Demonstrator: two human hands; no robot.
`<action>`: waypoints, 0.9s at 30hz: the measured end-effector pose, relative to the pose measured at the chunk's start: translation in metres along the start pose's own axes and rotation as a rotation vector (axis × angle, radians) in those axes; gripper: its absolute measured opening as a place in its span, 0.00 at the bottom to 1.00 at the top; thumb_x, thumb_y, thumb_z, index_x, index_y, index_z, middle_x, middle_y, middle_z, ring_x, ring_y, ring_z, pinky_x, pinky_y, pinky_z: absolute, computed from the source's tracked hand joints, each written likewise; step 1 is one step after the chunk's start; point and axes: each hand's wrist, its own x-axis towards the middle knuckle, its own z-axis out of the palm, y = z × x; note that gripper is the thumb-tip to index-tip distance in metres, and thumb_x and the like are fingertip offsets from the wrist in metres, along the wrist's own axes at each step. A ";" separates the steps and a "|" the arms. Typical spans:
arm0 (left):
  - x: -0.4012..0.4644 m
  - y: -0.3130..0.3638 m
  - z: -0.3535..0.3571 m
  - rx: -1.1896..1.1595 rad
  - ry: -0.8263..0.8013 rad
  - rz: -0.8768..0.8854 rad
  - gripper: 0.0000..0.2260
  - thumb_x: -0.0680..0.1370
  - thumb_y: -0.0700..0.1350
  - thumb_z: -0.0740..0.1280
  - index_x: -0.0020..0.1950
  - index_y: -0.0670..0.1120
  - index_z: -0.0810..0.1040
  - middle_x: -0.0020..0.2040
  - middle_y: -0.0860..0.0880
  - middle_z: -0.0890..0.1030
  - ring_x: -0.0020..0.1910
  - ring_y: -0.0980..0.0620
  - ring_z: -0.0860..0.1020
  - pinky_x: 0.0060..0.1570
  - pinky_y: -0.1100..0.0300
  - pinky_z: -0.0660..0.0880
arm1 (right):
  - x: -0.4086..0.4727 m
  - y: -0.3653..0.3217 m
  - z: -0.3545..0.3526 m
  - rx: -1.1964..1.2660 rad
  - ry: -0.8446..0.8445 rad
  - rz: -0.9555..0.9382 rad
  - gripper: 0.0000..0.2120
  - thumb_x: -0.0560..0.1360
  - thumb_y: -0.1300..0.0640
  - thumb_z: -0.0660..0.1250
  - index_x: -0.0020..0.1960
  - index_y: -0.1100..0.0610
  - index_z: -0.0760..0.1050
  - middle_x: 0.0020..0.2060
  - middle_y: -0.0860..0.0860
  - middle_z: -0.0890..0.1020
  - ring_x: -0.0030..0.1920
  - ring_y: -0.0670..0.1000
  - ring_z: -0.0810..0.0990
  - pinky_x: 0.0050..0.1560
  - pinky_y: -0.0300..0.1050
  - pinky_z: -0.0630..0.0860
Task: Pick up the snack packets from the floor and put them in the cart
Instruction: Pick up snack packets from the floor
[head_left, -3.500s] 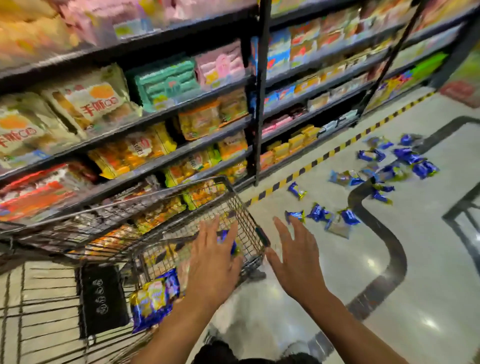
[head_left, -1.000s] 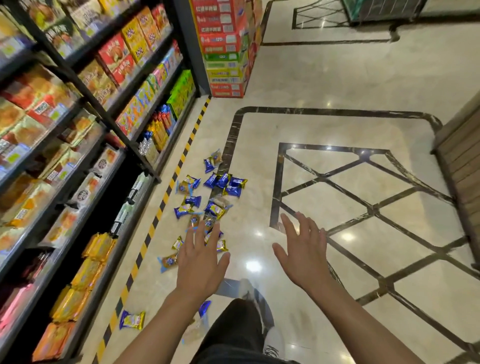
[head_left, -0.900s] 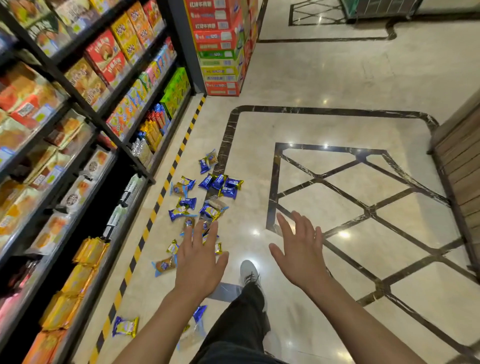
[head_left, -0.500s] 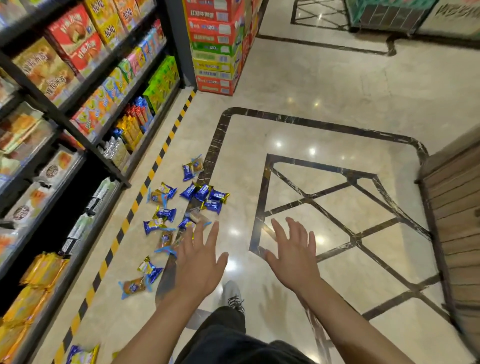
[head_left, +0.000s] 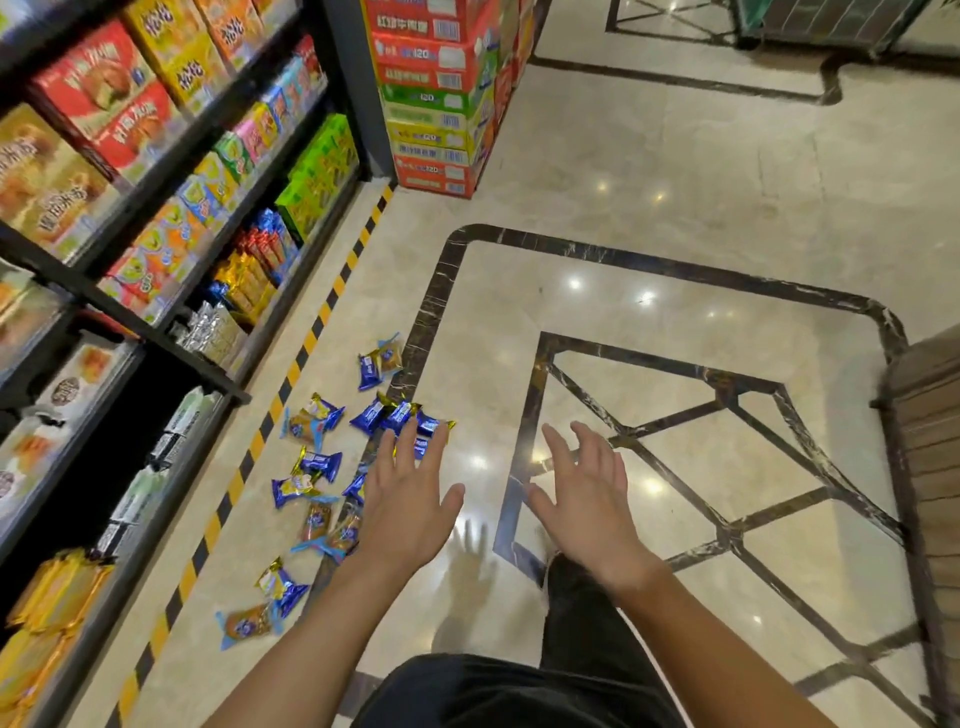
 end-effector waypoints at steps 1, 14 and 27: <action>0.011 0.008 0.000 0.010 0.006 -0.013 0.34 0.81 0.58 0.59 0.81 0.58 0.44 0.82 0.47 0.45 0.80 0.43 0.42 0.76 0.43 0.51 | 0.016 0.009 -0.003 0.007 -0.003 -0.009 0.33 0.77 0.40 0.59 0.78 0.46 0.54 0.77 0.55 0.57 0.77 0.58 0.53 0.77 0.58 0.52; 0.157 0.129 -0.030 -0.035 0.078 -0.186 0.33 0.81 0.58 0.59 0.81 0.57 0.46 0.82 0.49 0.45 0.80 0.44 0.42 0.76 0.44 0.50 | 0.205 0.107 -0.072 -0.006 -0.054 -0.220 0.33 0.69 0.40 0.66 0.70 0.55 0.73 0.67 0.58 0.75 0.66 0.63 0.74 0.61 0.63 0.74; 0.276 0.080 -0.057 -0.076 0.081 -0.406 0.33 0.80 0.59 0.61 0.81 0.55 0.50 0.81 0.48 0.49 0.80 0.41 0.46 0.76 0.42 0.54 | 0.347 0.073 -0.072 -0.043 -0.247 -0.314 0.34 0.77 0.39 0.60 0.78 0.50 0.57 0.78 0.55 0.58 0.77 0.61 0.56 0.76 0.60 0.56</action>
